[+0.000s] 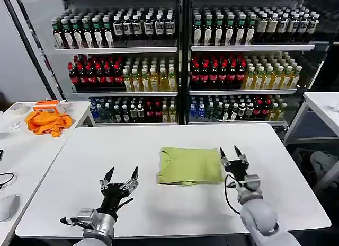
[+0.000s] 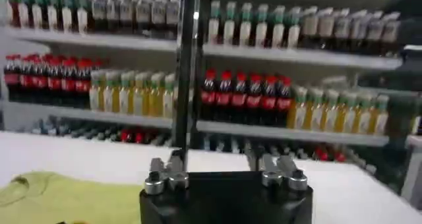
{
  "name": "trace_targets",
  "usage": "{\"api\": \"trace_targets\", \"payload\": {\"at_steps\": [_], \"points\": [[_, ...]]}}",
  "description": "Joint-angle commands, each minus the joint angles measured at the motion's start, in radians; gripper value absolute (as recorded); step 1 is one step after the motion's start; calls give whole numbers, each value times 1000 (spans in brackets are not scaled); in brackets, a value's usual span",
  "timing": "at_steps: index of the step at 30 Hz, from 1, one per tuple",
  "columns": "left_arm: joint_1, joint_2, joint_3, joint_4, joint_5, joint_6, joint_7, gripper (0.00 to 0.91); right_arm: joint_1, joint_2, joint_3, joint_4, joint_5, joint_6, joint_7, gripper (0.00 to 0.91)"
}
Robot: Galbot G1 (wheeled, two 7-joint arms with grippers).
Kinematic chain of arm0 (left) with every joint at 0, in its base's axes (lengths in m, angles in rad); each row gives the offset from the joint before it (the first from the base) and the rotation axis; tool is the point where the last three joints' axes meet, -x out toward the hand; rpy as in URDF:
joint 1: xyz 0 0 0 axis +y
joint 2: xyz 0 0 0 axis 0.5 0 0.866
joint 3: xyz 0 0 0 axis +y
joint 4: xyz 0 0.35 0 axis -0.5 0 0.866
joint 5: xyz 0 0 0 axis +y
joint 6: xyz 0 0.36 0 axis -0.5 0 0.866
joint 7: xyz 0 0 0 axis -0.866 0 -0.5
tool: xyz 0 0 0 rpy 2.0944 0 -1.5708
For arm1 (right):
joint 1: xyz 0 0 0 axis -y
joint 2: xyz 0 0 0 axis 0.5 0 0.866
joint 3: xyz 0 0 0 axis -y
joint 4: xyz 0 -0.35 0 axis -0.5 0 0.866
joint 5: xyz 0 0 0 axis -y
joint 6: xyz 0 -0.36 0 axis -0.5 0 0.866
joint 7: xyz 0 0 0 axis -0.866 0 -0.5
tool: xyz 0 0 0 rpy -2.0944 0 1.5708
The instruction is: Fold and organize the clothes.
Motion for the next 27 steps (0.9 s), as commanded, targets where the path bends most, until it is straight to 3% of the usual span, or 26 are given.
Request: {"api": "trace_targets", "payload": {"at_steps": [1, 14, 19, 27], "points": [[10, 27, 16, -2, 209, -66, 41, 907, -331, 11, 182, 220, -56, 193, -70, 907], [43, 49, 3, -33, 210, -69, 59, 907, -379, 26, 223, 286, -32, 124, -67, 907], [41, 46, 1, -30, 209, -80, 62, 907, -372, 43, 217, 284, -34, 127, -65, 907], [62, 22, 4, -39, 209, -91, 65, 907, -379, 38, 219, 291, -83, 192, -75, 907]]}}
